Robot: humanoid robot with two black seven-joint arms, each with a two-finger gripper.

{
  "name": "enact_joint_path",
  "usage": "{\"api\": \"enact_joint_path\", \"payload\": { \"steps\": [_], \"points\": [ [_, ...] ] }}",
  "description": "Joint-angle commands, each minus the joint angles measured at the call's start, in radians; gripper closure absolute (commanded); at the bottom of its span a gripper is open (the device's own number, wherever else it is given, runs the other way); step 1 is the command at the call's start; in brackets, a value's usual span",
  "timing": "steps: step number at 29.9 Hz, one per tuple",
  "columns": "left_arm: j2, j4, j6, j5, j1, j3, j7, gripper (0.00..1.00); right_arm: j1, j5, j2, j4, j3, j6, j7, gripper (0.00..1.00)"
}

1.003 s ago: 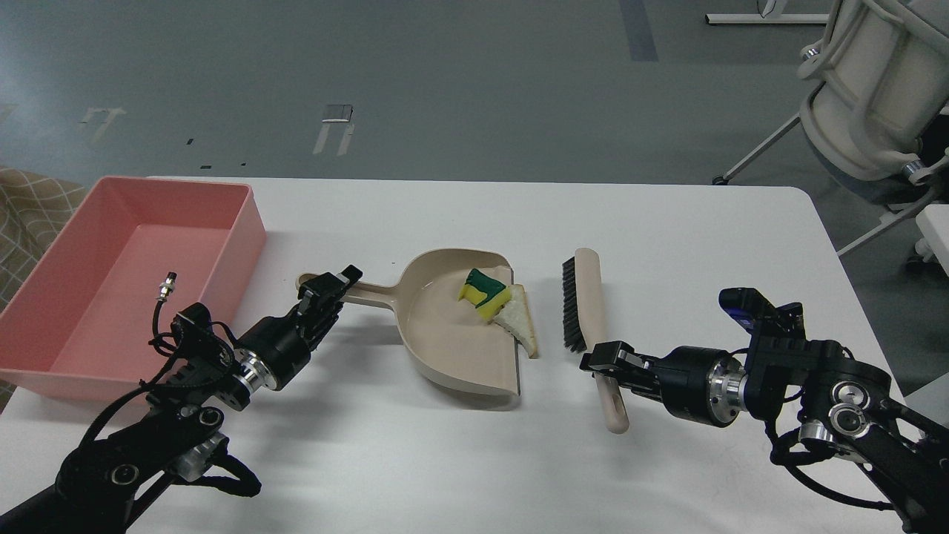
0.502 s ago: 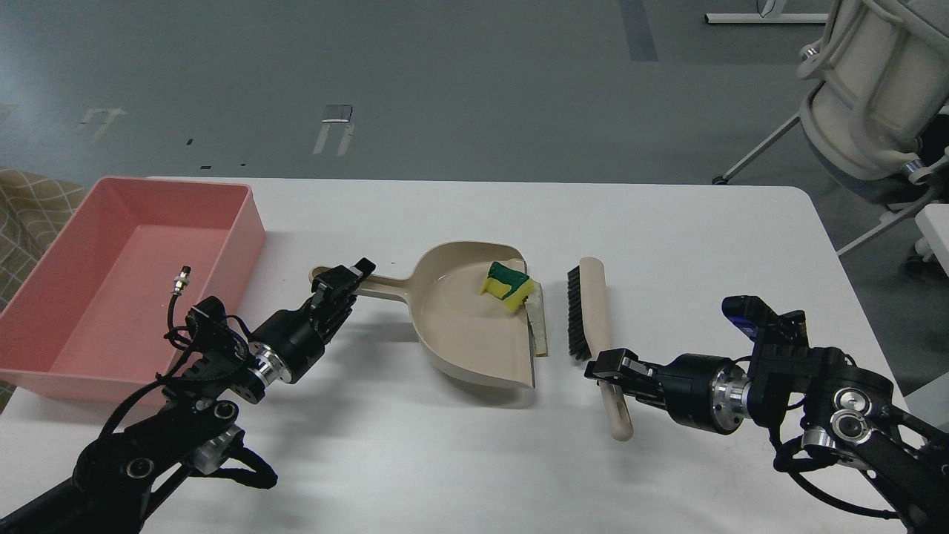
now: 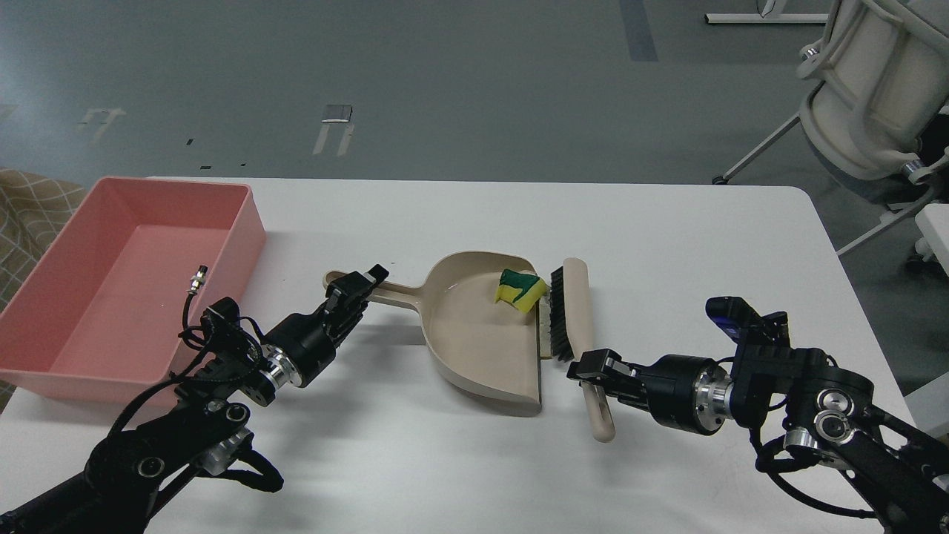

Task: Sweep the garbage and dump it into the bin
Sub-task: 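Sweep again with the brush, pushing debris deeper into the dustpan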

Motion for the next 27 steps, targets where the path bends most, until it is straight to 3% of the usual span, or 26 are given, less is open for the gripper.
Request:
{"api": "enact_joint_path", "payload": {
  "steps": [1, 14, 18, 27],
  "points": [
    [0.0, 0.0, 0.001, 0.0, -0.001, 0.0, 0.0, 1.0, 0.005, -0.001, 0.05, -0.015, 0.0, 0.0, -0.001, 1.0],
    [0.0, 0.0, 0.001, -0.003, -0.003, -0.001, -0.003, 1.0, 0.061, 0.053, 0.072, 0.042, 0.047, 0.0, 0.0, 1.0],
    [0.0, 0.0, 0.001, -0.011, -0.004, -0.005, -0.003, 1.0, 0.058, 0.131, -0.006, 0.057, 0.159, 0.0, 0.0, 1.0],
    [0.001, -0.012, 0.001, -0.02, -0.01, -0.023, -0.012, 1.0, -0.016, 0.125, -0.218, 0.049, 0.17, 0.0, 0.0, 1.0]
  ]
}}
